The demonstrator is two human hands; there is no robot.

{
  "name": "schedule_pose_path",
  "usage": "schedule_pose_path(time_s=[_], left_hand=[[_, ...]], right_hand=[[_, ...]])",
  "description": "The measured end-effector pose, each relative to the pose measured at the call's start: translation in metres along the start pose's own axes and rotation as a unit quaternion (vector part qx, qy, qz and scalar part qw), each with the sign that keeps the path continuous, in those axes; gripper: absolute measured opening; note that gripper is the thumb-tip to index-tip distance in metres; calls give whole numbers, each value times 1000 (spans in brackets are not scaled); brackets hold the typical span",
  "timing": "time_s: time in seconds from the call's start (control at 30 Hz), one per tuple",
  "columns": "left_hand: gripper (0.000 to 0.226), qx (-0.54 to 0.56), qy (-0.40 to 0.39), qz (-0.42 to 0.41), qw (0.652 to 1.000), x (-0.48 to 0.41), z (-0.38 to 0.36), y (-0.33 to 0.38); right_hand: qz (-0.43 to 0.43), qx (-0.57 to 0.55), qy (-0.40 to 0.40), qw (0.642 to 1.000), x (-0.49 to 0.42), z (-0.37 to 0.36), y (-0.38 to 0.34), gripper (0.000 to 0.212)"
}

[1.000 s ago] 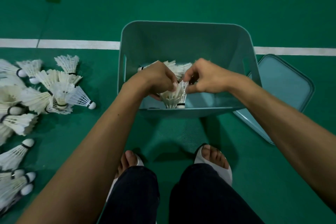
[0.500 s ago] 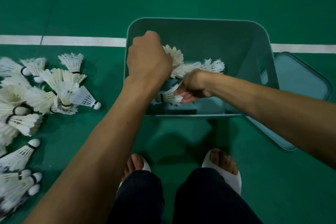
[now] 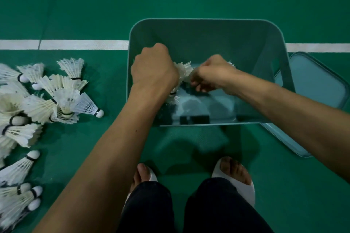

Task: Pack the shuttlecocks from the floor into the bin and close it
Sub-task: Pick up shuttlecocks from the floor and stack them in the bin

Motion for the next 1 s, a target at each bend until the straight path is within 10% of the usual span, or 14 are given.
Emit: schedule_pose_path(time_s=[0.17,0.27,0.4,0.67,1.0], left_hand=[[26,-8,-75,-1,997,7,-14,10],[16,92,-143,28,985,9,-26,8],[17,166,-172,75,968,15,-29,-2],[11,-36,-262,31,964,27,-37,-9],[3,-70,-308,0,949,6,-51,-13]], right_hand=[[265,250,-13,931,55,11,-24,45],[316,308,5,897,63,1,-29,26],[260,316,14,912,55,13,-28,9],[-39,97,83,991,1,-7,16,10],[-147,-83,-53,984,-16,-52,10,21]])
Point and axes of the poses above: each hand's wrist, its own x-axis away from the middle knuckle, its own z-axis out of the back of the hand, y = z × x, the point moved 4 cm from there along -x, towards the middle knuckle, and after that the axes turned 2 degrees about -y, right-handed, at the moved point
